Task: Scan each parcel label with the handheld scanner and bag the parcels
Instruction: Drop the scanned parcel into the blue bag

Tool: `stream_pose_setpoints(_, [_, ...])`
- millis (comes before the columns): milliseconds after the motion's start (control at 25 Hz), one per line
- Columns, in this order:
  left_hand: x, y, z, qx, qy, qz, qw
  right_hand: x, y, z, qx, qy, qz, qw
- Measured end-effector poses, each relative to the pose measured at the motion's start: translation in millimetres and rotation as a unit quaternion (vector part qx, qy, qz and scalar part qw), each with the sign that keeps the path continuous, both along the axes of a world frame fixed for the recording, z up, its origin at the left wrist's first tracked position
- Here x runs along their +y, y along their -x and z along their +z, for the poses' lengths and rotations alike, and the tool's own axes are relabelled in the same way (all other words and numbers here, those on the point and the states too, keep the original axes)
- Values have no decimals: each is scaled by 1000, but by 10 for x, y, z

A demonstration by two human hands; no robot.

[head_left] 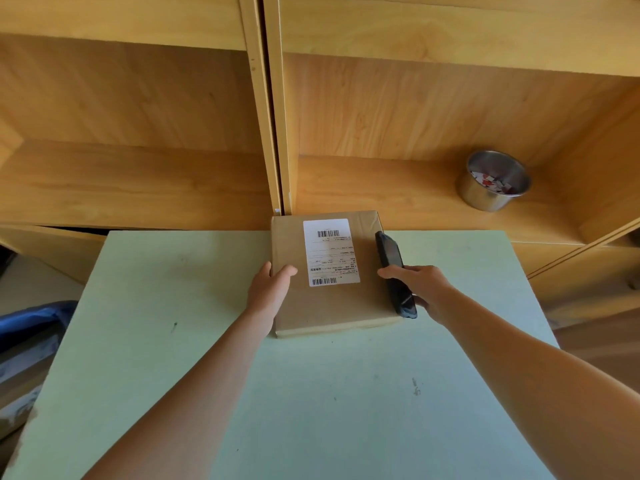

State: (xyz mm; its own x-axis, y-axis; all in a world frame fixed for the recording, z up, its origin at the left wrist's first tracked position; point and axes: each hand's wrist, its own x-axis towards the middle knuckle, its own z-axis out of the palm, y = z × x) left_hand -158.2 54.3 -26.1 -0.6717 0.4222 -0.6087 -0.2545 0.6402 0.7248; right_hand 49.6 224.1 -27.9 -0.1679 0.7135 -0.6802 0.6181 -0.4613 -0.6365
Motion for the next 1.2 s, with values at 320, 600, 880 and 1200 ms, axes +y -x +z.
stream_pose_setpoints(320, [-622,344,306,19,-52,53,997,-479,352,335,1,3,62,998])
stream_pose_setpoints(600, [-2049,1543,572,60,-48,107,991,-1592,1869,521,22,-4,144,989])
stream_pose_setpoints(880, [-3983,2855,574,63,-38,241,968,-3211,3655,403,30,6,269,963])
stream_pose_setpoints(1200, [-5252,3386,16,33,18,351,936,-4376,4641,-23,5,53,378,924])
